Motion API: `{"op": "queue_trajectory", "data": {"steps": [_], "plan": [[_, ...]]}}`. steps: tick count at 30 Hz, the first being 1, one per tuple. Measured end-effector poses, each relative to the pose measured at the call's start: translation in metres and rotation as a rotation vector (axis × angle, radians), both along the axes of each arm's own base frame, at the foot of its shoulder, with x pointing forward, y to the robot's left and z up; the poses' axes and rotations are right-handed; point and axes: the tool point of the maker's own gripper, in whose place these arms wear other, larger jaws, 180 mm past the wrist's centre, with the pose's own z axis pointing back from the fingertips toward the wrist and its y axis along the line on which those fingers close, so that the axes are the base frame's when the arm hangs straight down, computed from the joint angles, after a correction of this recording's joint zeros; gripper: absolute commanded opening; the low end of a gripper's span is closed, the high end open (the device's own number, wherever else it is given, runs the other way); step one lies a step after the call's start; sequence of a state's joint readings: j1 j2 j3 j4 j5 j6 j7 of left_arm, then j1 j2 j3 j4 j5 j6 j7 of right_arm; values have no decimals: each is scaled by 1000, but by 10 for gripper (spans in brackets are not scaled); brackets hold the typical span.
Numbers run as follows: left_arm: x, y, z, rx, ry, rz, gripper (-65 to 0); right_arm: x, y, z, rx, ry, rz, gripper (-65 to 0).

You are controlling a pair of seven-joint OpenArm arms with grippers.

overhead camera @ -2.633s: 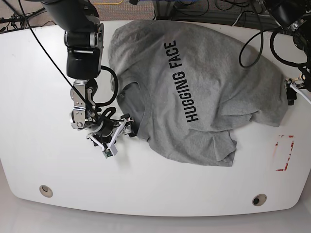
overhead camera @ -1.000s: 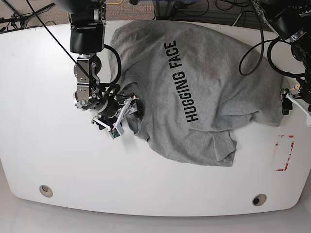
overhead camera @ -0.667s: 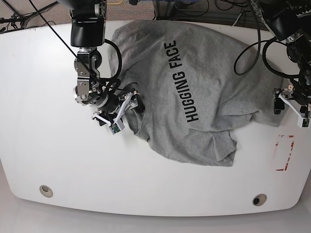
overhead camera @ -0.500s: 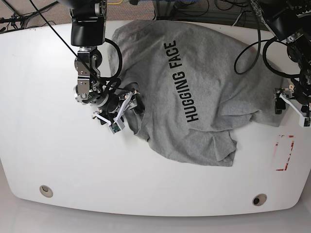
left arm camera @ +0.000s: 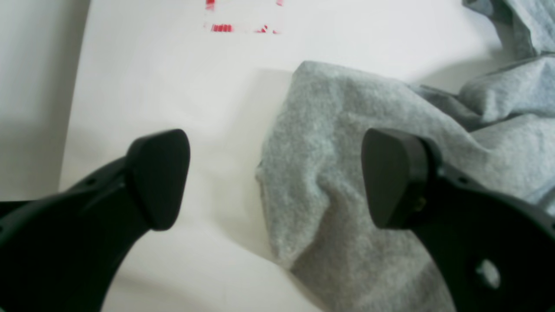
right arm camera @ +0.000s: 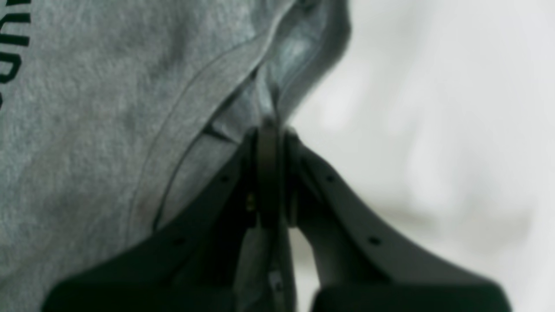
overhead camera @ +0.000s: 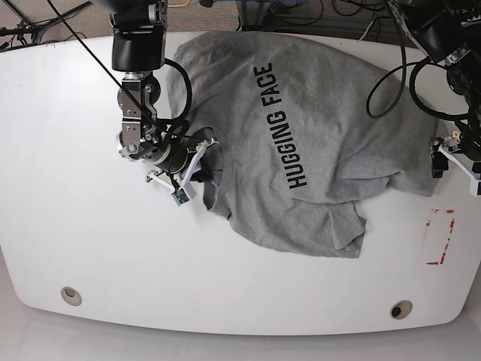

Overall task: Fold the T-shirt properly
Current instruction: 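Lower the left gripper onto the opposite shirt edge and grasp it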

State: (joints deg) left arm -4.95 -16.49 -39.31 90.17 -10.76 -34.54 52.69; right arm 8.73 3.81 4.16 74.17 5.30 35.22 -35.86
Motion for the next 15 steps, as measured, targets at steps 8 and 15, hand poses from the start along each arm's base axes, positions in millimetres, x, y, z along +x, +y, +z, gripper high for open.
{"op": "queue_trajectory", "data": {"steps": [8,15], "plan": [[12,-4,-22,-79,7,3,-94,-14,-16,0,-49,4,-11,-650],[12,-18,-56,-166,61,2,-84,-19,-39,3,-94,9,-39,-650]]}}
